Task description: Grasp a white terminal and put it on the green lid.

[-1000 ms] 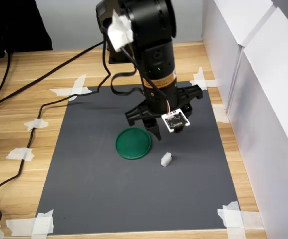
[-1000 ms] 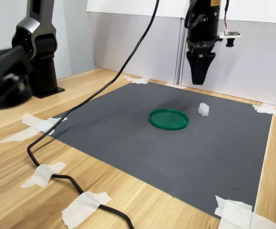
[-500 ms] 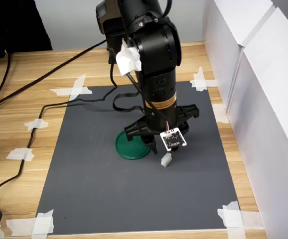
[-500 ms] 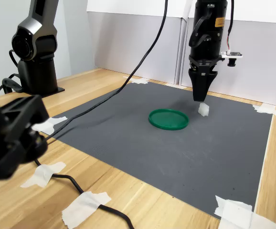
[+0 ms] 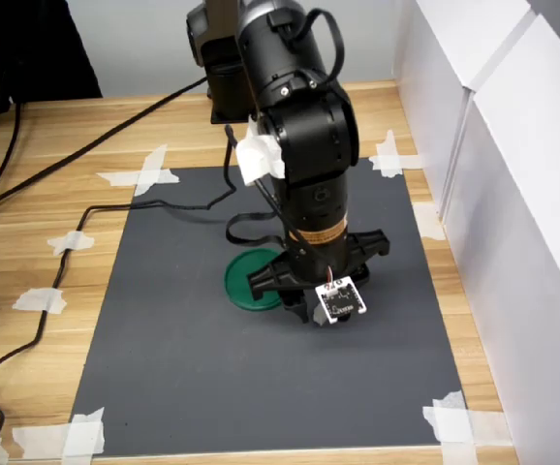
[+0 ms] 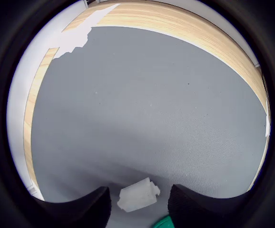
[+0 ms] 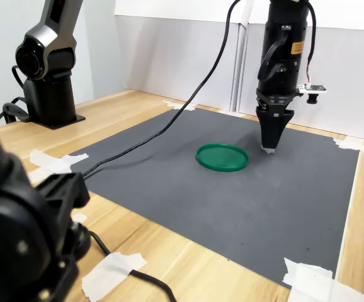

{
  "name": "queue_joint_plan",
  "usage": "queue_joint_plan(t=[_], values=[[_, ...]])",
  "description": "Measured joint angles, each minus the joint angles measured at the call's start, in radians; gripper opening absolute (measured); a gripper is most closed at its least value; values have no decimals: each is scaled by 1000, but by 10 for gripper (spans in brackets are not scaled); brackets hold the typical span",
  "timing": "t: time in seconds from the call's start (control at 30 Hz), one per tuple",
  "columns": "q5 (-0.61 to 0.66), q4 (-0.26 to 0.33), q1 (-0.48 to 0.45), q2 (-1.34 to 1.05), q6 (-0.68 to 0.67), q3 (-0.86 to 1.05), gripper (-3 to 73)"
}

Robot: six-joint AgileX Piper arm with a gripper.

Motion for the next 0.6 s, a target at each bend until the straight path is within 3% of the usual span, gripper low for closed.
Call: queue_joint_plan(t=[0.33,0.53,0.6], values=[[-2,-1,0,21,-1,-7,498],[-11,-1,0,21,-4,-7,314],[-13,-1,0,21,-4,-7,284]])
